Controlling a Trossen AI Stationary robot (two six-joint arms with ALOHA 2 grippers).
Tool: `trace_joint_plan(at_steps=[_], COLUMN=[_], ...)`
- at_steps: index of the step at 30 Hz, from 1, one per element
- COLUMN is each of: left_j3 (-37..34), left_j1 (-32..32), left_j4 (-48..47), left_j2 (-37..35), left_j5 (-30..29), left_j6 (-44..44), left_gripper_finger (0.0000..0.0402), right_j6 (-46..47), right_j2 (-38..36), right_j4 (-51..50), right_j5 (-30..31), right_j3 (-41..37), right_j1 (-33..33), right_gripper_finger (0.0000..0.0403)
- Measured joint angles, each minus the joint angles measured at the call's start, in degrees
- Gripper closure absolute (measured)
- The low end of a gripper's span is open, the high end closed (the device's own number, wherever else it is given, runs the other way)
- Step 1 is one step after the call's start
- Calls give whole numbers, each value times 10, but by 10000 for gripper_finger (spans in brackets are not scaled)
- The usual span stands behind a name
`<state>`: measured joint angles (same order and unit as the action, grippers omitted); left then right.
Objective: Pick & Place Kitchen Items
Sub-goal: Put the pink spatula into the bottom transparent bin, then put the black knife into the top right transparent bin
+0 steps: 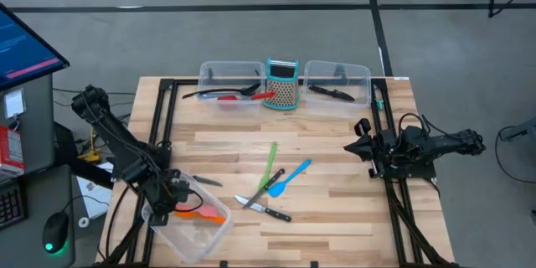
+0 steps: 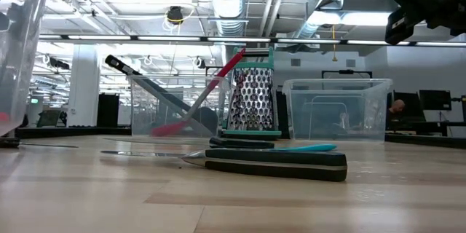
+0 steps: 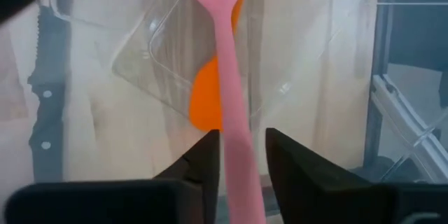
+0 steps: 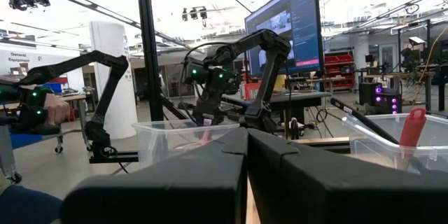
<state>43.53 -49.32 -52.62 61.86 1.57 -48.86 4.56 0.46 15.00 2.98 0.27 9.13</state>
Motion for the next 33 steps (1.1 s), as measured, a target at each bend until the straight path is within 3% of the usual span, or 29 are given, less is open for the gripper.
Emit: trace_joint_plan(at_steps=[9, 19, 23, 27, 29, 33], left_j3=[35, 130, 182, 213, 214, 214], left_j1=[0, 23, 67, 121, 160, 267], left_j4=[10, 14, 4, -43, -74, -177], left_j2=[0, -20, -69, -126, -151, -164], left_j5=[28, 20, -68, -250, -309, -315], left_j6=[4, 89, 149, 213, 227, 228], left_gripper_finger=[231, 231, 231, 231, 229, 219], right_j6=[0, 0, 0, 0, 0, 0], right_j2=[0, 0, 0, 0, 0, 0], right_j4=[0, 0, 0, 0, 0, 0], right_j5=[0, 0, 0, 0, 0, 0], right_j3=[0, 0, 0, 0, 0, 0], right_j1=[0, 0, 0, 0, 0, 0], right_gripper_finger=[403, 403, 403, 403, 403, 403])
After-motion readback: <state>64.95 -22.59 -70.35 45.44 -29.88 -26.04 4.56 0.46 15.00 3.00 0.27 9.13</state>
